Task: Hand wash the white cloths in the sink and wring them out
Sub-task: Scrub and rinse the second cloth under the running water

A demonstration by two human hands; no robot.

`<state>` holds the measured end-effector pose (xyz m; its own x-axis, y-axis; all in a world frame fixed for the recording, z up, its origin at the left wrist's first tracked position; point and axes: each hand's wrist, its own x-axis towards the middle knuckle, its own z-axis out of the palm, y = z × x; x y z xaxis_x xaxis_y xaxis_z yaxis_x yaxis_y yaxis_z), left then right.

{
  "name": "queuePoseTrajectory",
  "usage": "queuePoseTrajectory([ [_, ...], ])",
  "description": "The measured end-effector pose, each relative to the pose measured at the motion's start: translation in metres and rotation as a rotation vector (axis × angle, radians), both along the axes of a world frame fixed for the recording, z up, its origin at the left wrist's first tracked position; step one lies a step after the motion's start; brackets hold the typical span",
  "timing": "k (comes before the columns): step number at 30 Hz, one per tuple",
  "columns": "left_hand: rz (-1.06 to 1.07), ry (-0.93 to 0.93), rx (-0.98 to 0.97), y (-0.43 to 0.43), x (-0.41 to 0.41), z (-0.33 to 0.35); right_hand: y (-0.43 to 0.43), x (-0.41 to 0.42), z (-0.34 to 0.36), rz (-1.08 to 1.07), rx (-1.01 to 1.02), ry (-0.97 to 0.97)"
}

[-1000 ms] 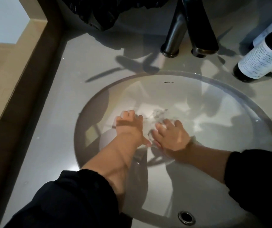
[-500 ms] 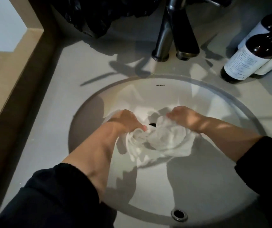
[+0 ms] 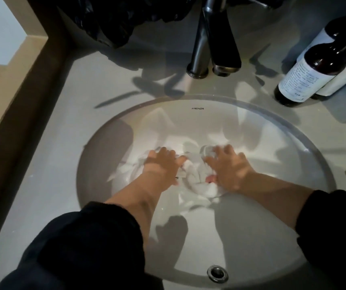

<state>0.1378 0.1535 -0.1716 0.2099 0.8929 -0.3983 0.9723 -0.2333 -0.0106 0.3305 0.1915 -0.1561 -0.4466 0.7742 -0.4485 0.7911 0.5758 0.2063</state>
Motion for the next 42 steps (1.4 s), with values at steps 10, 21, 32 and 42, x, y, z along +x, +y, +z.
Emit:
queuePoseTrajectory([
  [10, 0.37, -0.2, 0.075, 0.02, -0.027, 0.028, 0.032, 0.015, 0.03, -0.646, -0.212, 0.401],
  [21, 0.134, 0.019, -0.016, -0.006, -0.012, 0.0, 0.005, -0.013, -0.028, 0.107, 0.181, -0.003],
  [32, 0.338, -0.224, -0.086, 0.002, -0.015, 0.015, 0.001, -0.02, 0.039, -0.275, 0.141, 0.669],
  [42, 0.357, -0.166, -0.059, 0.004, -0.02, 0.014, 0.017, -0.057, -0.026, 0.078, 0.067, 0.318],
])
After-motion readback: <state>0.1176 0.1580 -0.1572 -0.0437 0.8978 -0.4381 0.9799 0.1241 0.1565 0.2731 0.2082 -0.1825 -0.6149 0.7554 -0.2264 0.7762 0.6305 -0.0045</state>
